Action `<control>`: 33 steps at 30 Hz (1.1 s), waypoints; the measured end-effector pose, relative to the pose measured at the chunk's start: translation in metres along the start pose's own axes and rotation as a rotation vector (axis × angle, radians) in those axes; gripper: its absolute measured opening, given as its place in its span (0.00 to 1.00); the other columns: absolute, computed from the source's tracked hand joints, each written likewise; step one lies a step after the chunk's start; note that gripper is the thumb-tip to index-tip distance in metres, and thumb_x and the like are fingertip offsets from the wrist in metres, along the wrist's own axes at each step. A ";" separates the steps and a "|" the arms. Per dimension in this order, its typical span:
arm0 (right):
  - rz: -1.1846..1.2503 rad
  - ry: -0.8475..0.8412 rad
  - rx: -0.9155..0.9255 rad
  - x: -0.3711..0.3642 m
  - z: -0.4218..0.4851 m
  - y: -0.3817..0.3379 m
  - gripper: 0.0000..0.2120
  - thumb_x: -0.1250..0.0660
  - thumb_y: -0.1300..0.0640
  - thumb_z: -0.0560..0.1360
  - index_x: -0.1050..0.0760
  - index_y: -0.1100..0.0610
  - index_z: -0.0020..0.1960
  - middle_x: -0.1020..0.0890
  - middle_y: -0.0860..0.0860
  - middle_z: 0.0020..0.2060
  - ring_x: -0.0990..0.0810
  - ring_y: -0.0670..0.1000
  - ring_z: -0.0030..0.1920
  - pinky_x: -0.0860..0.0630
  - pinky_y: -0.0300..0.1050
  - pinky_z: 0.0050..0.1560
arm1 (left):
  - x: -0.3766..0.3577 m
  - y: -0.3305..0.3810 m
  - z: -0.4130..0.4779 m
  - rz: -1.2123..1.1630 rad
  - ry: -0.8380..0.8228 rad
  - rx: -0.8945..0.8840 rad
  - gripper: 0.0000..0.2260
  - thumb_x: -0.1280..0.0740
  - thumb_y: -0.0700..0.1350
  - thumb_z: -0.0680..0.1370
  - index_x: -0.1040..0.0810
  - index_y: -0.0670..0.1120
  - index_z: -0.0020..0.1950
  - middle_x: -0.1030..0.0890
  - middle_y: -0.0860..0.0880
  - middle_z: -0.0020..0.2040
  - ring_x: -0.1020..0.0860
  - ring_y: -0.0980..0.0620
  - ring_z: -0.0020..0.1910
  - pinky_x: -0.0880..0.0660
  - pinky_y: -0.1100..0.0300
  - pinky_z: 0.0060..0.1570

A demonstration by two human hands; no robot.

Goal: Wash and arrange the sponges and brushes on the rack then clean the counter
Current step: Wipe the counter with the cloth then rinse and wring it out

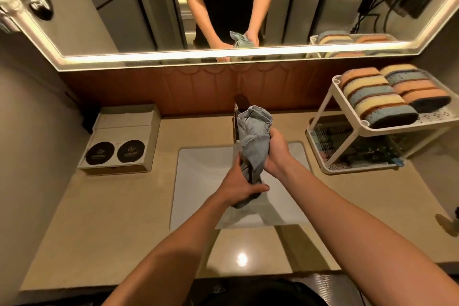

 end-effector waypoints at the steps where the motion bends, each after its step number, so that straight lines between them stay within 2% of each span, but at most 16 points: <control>1: 0.050 -0.014 0.001 -0.003 -0.001 0.001 0.23 0.49 0.51 0.82 0.24 0.60 0.66 0.19 0.59 0.59 0.21 0.57 0.54 0.28 0.51 0.66 | 0.003 0.001 0.001 0.012 0.060 -0.010 0.41 0.18 0.50 0.62 0.33 0.53 0.70 0.21 0.57 0.62 0.22 0.59 0.60 0.25 0.69 0.56; 3: 0.124 0.002 0.035 -0.005 -0.001 0.001 0.22 0.50 0.52 0.81 0.22 0.60 0.61 0.17 0.59 0.54 0.20 0.57 0.50 0.26 0.52 0.61 | 0.012 -0.001 0.002 0.022 0.161 0.014 0.23 0.21 0.45 0.66 0.23 0.53 0.58 0.16 0.55 0.52 0.18 0.58 0.50 0.25 0.73 0.43; 5: 0.144 0.030 0.092 -0.004 -0.005 0.000 0.22 0.49 0.51 0.80 0.19 0.59 0.56 0.15 0.59 0.50 0.18 0.58 0.47 0.24 0.52 0.58 | 0.025 -0.006 0.001 -0.041 0.188 0.094 0.10 0.25 0.43 0.71 0.17 0.48 0.52 0.14 0.50 0.48 0.17 0.52 0.46 0.20 0.63 0.46; 7: 0.109 0.069 0.144 0.004 -0.007 -0.002 0.19 0.47 0.52 0.78 0.19 0.58 0.49 0.15 0.58 0.46 0.17 0.57 0.45 0.23 0.52 0.58 | 0.039 -0.008 -0.003 -0.125 0.162 0.180 0.08 0.27 0.43 0.74 0.16 0.46 0.53 0.14 0.46 0.49 0.16 0.47 0.48 0.20 0.53 0.51; 9: -0.062 0.191 0.177 0.019 -0.006 -0.004 0.14 0.45 0.54 0.77 0.21 0.56 0.43 0.17 0.56 0.43 0.19 0.55 0.46 0.22 0.50 0.53 | 0.053 -0.003 -0.006 -0.143 0.186 0.178 0.08 0.29 0.43 0.76 0.18 0.48 0.55 0.14 0.47 0.50 0.17 0.48 0.49 0.20 0.53 0.50; 11: -0.425 0.396 0.200 0.038 -0.006 -0.002 0.12 0.43 0.57 0.77 0.21 0.59 0.46 0.18 0.57 0.46 0.22 0.54 0.48 0.25 0.48 0.47 | 0.065 0.006 -0.009 -0.128 0.221 0.140 0.09 0.29 0.44 0.76 0.21 0.51 0.56 0.16 0.51 0.51 0.18 0.53 0.49 0.21 0.60 0.44; 14: -0.786 0.676 0.331 0.055 -0.016 0.004 0.17 0.39 0.61 0.77 0.30 0.59 0.66 0.28 0.56 0.63 0.29 0.56 0.63 0.30 0.52 0.60 | 0.075 0.022 -0.009 -0.013 0.236 0.071 0.13 0.31 0.43 0.75 0.25 0.52 0.58 0.19 0.54 0.49 0.20 0.54 0.48 0.26 0.64 0.40; 15: -0.868 0.587 0.436 0.050 -0.019 0.005 0.25 0.37 0.62 0.75 0.35 0.55 0.72 0.31 0.53 0.67 0.32 0.55 0.67 0.32 0.51 0.65 | 0.077 0.029 -0.008 0.029 0.218 0.047 0.13 0.31 0.42 0.73 0.27 0.52 0.55 0.19 0.53 0.48 0.20 0.52 0.47 0.25 0.62 0.40; 17: -1.047 0.166 0.491 0.033 -0.023 0.016 0.38 0.34 0.63 0.72 0.43 0.46 0.78 0.33 0.48 0.71 0.32 0.47 0.68 0.33 0.44 0.67 | 0.076 0.040 -0.008 0.134 0.164 0.014 0.12 0.32 0.42 0.70 0.30 0.52 0.49 0.20 0.49 0.46 0.21 0.50 0.44 0.23 0.53 0.42; 19: -1.161 -0.219 0.283 0.019 -0.026 0.033 0.46 0.31 0.60 0.70 0.51 0.41 0.80 0.29 0.47 0.69 0.25 0.43 0.62 0.27 0.37 0.59 | 0.076 0.050 -0.009 0.247 0.150 -0.008 0.13 0.33 0.44 0.66 0.32 0.52 0.46 0.21 0.48 0.44 0.22 0.46 0.43 0.23 0.48 0.43; 21: -1.185 -0.377 0.153 0.013 -0.028 0.043 0.55 0.26 0.58 0.67 0.59 0.40 0.80 0.28 0.48 0.67 0.21 0.43 0.59 0.22 0.36 0.54 | 0.077 0.056 -0.010 0.294 0.178 -0.023 0.13 0.33 0.45 0.64 0.32 0.52 0.46 0.21 0.50 0.43 0.21 0.46 0.44 0.23 0.49 0.42; 23: -1.225 -0.356 0.225 0.007 -0.027 0.042 0.54 0.23 0.59 0.67 0.54 0.45 0.80 0.28 0.48 0.68 0.23 0.46 0.64 0.22 0.41 0.62 | 0.082 0.060 -0.011 0.304 0.187 -0.034 0.12 0.34 0.45 0.64 0.30 0.53 0.46 0.20 0.51 0.42 0.21 0.46 0.44 0.23 0.51 0.42; 25: -1.255 -0.277 0.346 0.006 -0.024 0.035 0.41 0.24 0.61 0.70 0.41 0.52 0.77 0.23 0.48 0.64 0.22 0.45 0.62 0.23 0.44 0.65 | 0.089 0.059 -0.011 0.294 0.175 -0.042 0.10 0.32 0.44 0.66 0.28 0.54 0.45 0.20 0.54 0.42 0.21 0.48 0.45 0.24 0.57 0.40; 29: -1.114 -0.205 0.307 0.010 -0.021 0.023 0.23 0.28 0.65 0.71 0.22 0.48 0.62 0.15 0.45 0.52 0.17 0.45 0.54 0.20 0.39 0.51 | 0.106 0.054 -0.017 0.224 0.154 -0.056 0.11 0.25 0.43 0.71 0.23 0.54 0.48 0.19 0.59 0.42 0.20 0.59 0.42 0.30 0.75 0.34; 31: -0.989 -0.168 0.264 0.008 -0.020 0.023 0.20 0.30 0.67 0.70 0.20 0.49 0.57 0.14 0.48 0.50 0.15 0.49 0.52 0.18 0.40 0.49 | 0.108 0.048 -0.021 0.147 0.127 -0.040 0.12 0.24 0.43 0.72 0.21 0.53 0.52 0.17 0.58 0.44 0.19 0.59 0.44 0.27 0.74 0.38; 33: -0.765 -0.132 0.211 0.003 -0.019 0.024 0.17 0.34 0.69 0.72 0.19 0.55 0.58 0.14 0.56 0.51 0.15 0.54 0.51 0.17 0.47 0.50 | 0.104 0.041 -0.026 -0.017 0.070 0.030 0.15 0.25 0.44 0.74 0.20 0.49 0.59 0.15 0.51 0.52 0.17 0.51 0.51 0.20 0.62 0.50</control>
Point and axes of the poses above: each hand's wrist, its own z-axis towards the middle knuckle, its own x-axis out of the back of the hand, y = z × x, the point moved 3 cm from there along z, towards the middle knuckle
